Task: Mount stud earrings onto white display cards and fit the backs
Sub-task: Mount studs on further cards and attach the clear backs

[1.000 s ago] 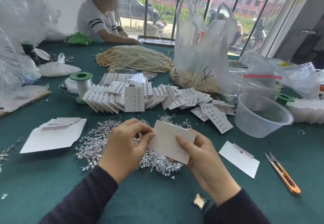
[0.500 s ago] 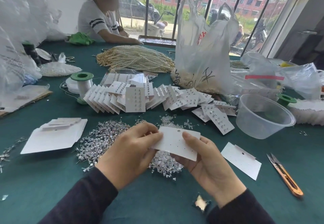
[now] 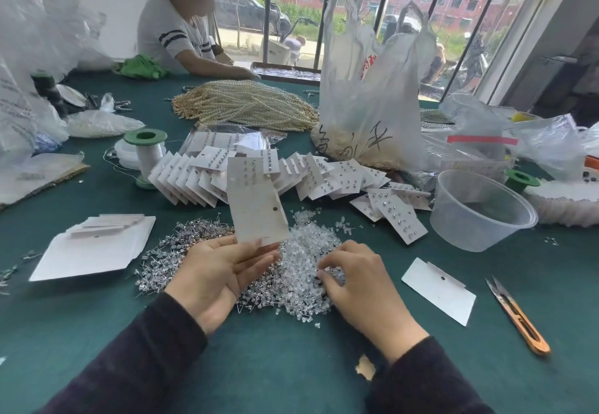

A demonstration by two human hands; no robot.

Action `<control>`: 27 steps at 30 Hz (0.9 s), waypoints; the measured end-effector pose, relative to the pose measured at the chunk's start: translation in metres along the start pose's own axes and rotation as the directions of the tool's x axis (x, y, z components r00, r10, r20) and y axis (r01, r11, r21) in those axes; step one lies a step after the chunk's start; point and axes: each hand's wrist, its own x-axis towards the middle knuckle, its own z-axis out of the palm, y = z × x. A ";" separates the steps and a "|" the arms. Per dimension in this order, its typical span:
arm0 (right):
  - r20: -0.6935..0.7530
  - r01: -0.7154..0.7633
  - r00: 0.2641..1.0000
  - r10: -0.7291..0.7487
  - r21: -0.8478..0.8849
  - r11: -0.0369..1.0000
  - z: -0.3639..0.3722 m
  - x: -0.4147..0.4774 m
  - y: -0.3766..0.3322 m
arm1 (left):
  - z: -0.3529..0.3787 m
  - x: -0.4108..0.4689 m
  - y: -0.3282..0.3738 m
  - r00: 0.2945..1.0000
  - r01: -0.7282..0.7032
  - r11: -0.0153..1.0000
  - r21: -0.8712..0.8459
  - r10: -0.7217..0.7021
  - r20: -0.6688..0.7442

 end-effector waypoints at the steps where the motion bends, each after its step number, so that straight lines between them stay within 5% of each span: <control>1: -0.017 -0.001 1.000 0.001 -0.003 1.000 0.001 0.001 -0.002 | -0.001 -0.001 0.001 1.000 0.012 1.000 -0.021 -0.012 0.004; 13: -0.051 0.024 0.998 -0.026 -0.055 0.998 0.004 0.004 -0.006 | 0.001 0.001 -0.005 0.993 0.091 0.985 -0.145 -0.080 0.084; 19: -0.262 -0.023 0.962 0.071 0.183 0.983 -0.002 0.004 -0.004 | 0.006 -0.004 -0.013 0.999 0.043 0.999 -0.004 -0.043 -0.016; 27: -0.233 -0.052 0.962 0.141 0.350 0.935 -0.001 0.000 -0.007 | 0.011 -0.006 -0.022 0.999 0.023 0.997 0.071 -0.020 -0.046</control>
